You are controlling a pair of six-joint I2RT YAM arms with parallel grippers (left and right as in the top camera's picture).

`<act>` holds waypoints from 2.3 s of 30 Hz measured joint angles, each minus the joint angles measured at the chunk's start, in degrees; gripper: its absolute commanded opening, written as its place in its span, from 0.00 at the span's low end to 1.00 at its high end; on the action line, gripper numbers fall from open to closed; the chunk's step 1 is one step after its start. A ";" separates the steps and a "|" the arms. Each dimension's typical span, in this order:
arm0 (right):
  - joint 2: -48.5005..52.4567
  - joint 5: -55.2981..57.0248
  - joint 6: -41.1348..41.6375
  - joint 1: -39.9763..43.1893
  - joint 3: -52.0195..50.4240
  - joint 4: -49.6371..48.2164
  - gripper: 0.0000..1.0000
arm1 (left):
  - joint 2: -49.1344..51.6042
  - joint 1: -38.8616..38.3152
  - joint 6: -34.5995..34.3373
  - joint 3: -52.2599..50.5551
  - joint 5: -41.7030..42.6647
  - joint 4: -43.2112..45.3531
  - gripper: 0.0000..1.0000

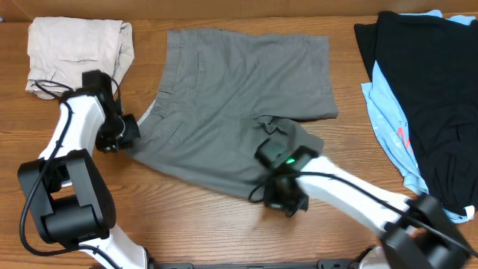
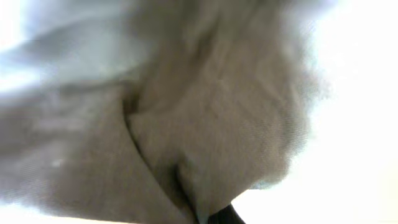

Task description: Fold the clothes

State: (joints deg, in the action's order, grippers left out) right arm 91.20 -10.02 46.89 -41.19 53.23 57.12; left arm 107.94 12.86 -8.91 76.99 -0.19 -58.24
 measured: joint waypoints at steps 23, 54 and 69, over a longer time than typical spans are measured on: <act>-32.13 -0.26 -11.32 23.23 13.07 18.01 0.04 | -15.37 -5.68 -0.17 21.05 9.31 -19.41 0.04; -2.03 3.23 -28.94 32.57 22.75 -14.86 0.04 | -8.85 -6.95 -7.93 17.68 4.26 -1.27 0.04; 13.55 6.62 -30.51 33.05 22.75 -38.38 0.44 | 5.64 -7.98 -9.18 16.74 1.16 24.85 0.97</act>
State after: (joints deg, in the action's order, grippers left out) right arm 104.75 -3.40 16.38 -8.14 75.99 18.74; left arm 113.58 4.89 -18.09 93.73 0.97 -33.39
